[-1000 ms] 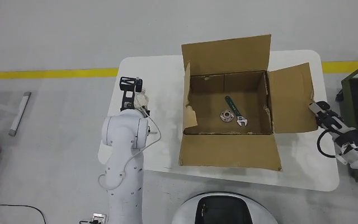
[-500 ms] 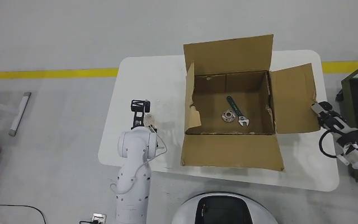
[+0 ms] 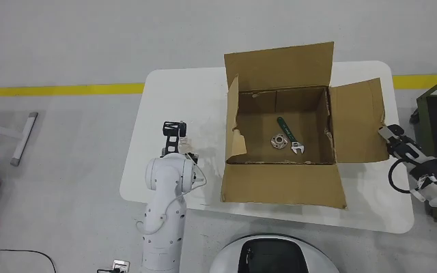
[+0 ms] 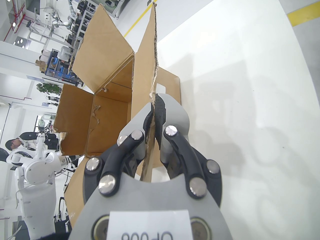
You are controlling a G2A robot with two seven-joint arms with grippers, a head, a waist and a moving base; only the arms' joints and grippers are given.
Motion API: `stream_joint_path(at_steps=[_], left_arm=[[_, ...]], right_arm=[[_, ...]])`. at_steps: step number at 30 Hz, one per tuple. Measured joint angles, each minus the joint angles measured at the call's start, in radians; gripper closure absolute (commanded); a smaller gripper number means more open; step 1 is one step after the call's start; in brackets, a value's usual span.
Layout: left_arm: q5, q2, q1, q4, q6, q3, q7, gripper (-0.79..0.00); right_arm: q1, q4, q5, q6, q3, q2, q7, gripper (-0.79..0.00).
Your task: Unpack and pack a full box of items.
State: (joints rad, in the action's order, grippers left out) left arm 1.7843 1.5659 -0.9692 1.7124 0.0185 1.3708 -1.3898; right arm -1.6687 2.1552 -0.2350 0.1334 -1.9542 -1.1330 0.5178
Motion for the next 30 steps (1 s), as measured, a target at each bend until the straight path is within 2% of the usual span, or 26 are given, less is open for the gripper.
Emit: stream_joint_path(at_steps=[4,9,13,17,23,28,30], left_arm=[[0.005,0.003,0.040,0.065,-0.016,-0.023,-0.014,-0.785],[-0.003,0.010,0.145,0.129,-0.034,-0.061,0.004,-0.785],[-0.015,0.018,0.239,0.147,-0.040,-0.096,0.064,-0.785],[-0.036,0.027,0.334,0.126,-0.046,-0.128,0.151,-0.785],[-0.187,0.047,0.434,0.061,-0.119,-0.217,0.228,-0.785],[-0.401,0.068,0.462,0.047,-0.091,-0.253,0.353,-0.785],[-0.521,0.075,0.472,0.016,-0.095,-0.262,0.354,-0.785]], right_arm=[[0.006,0.004,-0.003,0.001,0.009,0.001,0.001,0.000],[0.014,0.004,-0.010,0.001,0.016,0.002,0.003,0.000],[0.017,0.005,-0.014,0.002,0.020,0.003,0.004,0.000],[0.014,0.006,-0.018,0.001,0.024,0.003,0.002,0.000],[0.011,0.008,-0.018,-0.001,0.025,0.004,0.000,0.000],[0.009,0.009,-0.020,0.002,0.025,0.004,-0.003,0.000],[0.007,0.010,-0.022,0.002,0.025,0.004,-0.004,0.000]])
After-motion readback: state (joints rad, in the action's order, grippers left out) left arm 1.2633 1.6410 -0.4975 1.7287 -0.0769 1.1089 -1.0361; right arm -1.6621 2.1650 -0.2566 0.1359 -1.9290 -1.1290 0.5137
